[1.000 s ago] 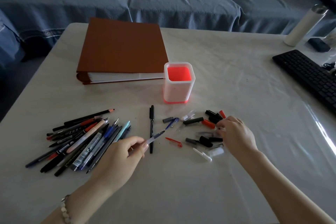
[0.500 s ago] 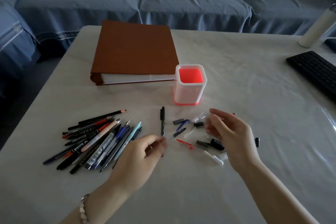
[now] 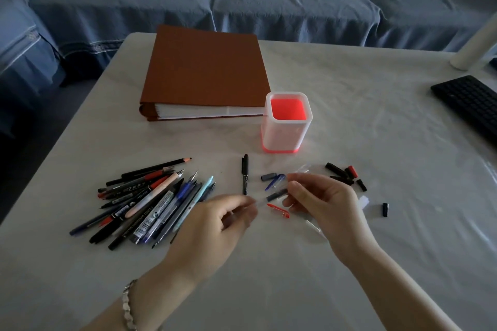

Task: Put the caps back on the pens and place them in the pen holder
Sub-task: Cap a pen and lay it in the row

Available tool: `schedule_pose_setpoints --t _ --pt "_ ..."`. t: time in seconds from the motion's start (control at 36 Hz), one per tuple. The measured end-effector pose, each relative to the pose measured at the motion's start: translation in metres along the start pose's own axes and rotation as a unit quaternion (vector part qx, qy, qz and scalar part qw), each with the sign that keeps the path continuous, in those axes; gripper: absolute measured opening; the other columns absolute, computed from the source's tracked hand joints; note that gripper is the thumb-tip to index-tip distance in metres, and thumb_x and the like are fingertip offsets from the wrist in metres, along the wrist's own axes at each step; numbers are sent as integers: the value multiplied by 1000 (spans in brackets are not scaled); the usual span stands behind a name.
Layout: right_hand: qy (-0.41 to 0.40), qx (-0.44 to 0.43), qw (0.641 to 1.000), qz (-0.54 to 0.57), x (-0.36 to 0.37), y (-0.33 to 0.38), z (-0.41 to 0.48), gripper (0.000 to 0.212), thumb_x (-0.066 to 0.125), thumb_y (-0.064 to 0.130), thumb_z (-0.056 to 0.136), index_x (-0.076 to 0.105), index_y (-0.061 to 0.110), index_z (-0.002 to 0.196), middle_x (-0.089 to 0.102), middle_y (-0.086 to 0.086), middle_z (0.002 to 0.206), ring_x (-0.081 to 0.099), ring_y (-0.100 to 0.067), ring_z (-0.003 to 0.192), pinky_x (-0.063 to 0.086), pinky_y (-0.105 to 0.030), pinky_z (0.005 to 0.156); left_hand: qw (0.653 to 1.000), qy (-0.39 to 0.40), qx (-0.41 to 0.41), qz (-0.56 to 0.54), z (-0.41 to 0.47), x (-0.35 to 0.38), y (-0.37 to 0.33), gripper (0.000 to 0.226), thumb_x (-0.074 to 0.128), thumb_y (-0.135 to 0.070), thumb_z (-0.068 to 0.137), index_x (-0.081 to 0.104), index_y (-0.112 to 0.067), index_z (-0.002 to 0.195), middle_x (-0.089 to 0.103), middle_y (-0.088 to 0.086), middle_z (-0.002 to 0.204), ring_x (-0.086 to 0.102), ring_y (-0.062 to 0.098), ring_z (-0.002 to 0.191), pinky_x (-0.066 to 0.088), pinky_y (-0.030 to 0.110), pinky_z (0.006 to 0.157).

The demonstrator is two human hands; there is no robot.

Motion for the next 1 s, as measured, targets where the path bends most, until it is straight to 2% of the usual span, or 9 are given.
schedule_pose_setpoints --t 0.08,0.22,0.31,0.39,0.56,0.69,0.81,0.92,1.0 --pt "31 -18 999 -21 0 5 -1 22 59 1 83 67 18 73 66 0 52 57 -8 48 52 -20 58 999 4 29 25 1 -1 0 21 56 -38 80 71 -24 85 64 -9 74 57 10 62 41 14 55" --pt "87 -82 990 -76 0 11 -4 27 56 -4 83 66 18 73 66 -1 56 59 -12 48 48 -17 52 996 11 73 42 0 0 -4 29 48 -46 81 63 -26 95 62 -6 74 59 10 64 46 24 57" --pt "112 -98 985 -82 0 8 -6 28 54 -6 84 68 16 76 67 -6 61 60 -14 50 47 -18 52 995 11 84 43 1 0 -6 29 49 -44 79 65 -24 94 58 -15 61 56 4 61 44 18 55" --pt "103 -107 986 -82 -2 5 -6 28 54 -7 84 69 16 75 67 -10 63 58 -13 48 46 -18 51 992 4 105 67 0 1 -9 29 49 -41 81 70 -21 87 52 -22 61 50 -2 58 38 11 53" --pt "63 -89 993 -49 -2 -7 -7 26 54 -5 84 68 13 75 65 -7 58 55 -10 47 43 -17 47 967 -36 166 187 -4 4 -16 23 51 -31 85 69 -17 87 55 -7 60 44 11 50 35 17 45" --pt "48 -29 998 4 0 -19 -4 18 56 -2 84 66 12 80 64 -4 56 55 -10 49 44 -18 49 992 -3 83 96 -2 7 0 18 54 -35 84 66 -22 87 58 -14 62 55 5 58 44 18 53" --pt "110 80 986 98 26 -36 -5 11 55 4 83 64 11 83 63 0 56 54 -11 55 43 -23 61 996 32 66 45 -2 9 0 13 58 -30 88 69 -22 86 58 -15 65 55 2 60 42 13 57" --pt "83 74 993 46 39 -40 8 19 53 8 88 65 10 74 64 -2 64 51 -14 61 40 -24 59 995 -6 21 99 -2 -8 23 34 46 -43 86 69 -17 88 63 -6 79 57 6 73 46 24 65" --pt "40 30 998 -35 41 -37 28 20 47 10 93 58 7 76 65 -6 72 53 -15 55 40 -19 46 974 -75 -13 211 -5 -28 49 24 50 -29 84 67 -12 87 64 -2 84 60 13 75 45 24 64"
Point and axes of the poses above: each hand's wrist, its own z-axis towards the middle knuckle, its own x-axis out of the palm, y = z × x, the point moved 5 cm from there along z, towards the middle knuckle
